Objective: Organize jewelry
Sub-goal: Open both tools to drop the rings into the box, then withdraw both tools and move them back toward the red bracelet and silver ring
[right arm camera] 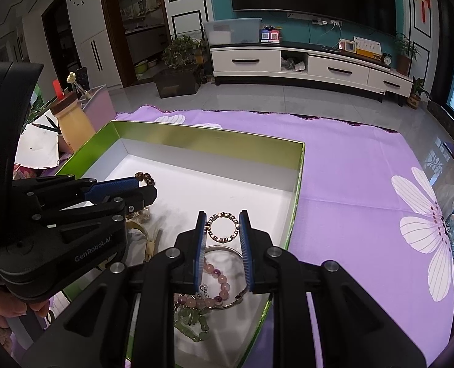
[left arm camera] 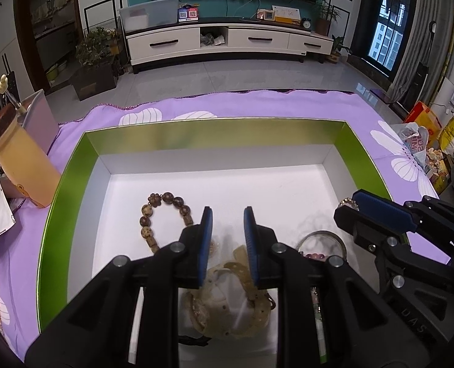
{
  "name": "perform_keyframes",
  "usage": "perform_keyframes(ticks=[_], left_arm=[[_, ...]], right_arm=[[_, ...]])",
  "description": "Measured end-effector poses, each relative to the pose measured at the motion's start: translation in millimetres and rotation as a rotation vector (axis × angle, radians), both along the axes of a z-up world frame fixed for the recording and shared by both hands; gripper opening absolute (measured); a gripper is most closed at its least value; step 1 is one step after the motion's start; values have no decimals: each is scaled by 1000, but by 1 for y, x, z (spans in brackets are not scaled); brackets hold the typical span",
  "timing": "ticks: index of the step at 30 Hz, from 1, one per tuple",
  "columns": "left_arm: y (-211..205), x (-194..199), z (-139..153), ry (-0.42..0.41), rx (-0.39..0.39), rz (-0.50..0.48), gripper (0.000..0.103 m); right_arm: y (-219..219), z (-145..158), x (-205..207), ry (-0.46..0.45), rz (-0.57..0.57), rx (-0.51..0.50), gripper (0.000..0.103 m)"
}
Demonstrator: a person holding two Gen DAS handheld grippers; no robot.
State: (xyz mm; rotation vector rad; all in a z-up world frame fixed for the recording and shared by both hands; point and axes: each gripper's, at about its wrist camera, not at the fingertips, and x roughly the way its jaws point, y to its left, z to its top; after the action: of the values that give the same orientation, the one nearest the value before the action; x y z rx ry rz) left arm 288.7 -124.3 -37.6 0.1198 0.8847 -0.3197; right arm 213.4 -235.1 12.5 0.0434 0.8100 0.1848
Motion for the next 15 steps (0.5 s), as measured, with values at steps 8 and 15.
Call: perform_keyframes(ticks=[8,15], left_arm=[[3,0,-1,3,-9,4,27],[6,-4,4,-6,-17,12,50]], right_arm=[[-2,-1,0,6,-5,7,22],[-5,6,-5,-4,-17,19,30]])
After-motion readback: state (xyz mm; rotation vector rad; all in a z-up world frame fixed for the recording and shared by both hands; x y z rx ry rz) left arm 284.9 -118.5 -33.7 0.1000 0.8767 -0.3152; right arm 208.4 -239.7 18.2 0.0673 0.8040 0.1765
